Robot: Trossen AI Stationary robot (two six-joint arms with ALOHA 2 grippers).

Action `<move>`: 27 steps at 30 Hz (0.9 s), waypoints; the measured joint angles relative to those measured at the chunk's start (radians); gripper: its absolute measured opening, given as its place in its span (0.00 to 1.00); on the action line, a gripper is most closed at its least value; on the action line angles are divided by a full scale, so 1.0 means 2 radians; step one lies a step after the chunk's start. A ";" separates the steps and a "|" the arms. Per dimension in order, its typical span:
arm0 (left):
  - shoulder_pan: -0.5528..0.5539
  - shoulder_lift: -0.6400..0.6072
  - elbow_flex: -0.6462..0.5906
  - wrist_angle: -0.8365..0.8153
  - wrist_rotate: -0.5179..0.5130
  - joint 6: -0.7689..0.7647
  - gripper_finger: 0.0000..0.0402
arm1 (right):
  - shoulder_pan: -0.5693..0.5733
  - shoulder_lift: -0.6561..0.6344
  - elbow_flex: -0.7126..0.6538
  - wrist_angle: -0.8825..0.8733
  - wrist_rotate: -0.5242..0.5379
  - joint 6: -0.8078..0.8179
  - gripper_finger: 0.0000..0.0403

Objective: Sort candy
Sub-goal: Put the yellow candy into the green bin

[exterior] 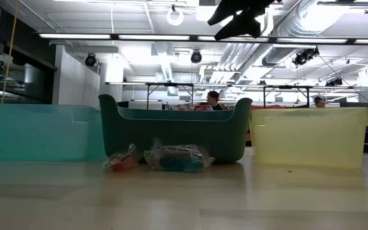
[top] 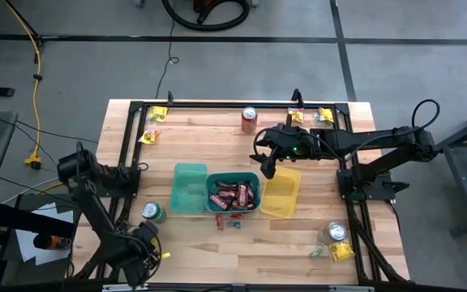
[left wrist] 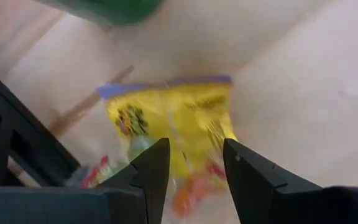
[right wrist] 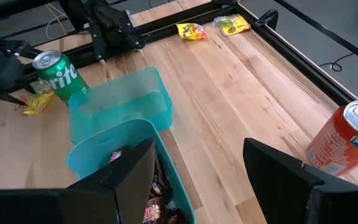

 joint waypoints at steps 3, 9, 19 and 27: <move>0.006 0.011 -0.013 0.021 0.002 -0.013 0.34 | 0.000 0.000 0.000 0.000 0.000 0.000 0.60; 0.020 0.022 -0.025 0.047 0.013 -0.023 0.31 | 0.000 0.000 0.000 0.000 0.000 0.000 0.60; 0.007 -0.058 -0.007 0.046 -0.017 0.014 0.02 | 0.000 0.000 0.000 0.001 0.000 0.000 0.60; 0.017 -0.216 -0.004 0.050 -0.195 0.131 0.00 | 0.000 0.000 0.000 0.001 -0.003 -0.004 0.60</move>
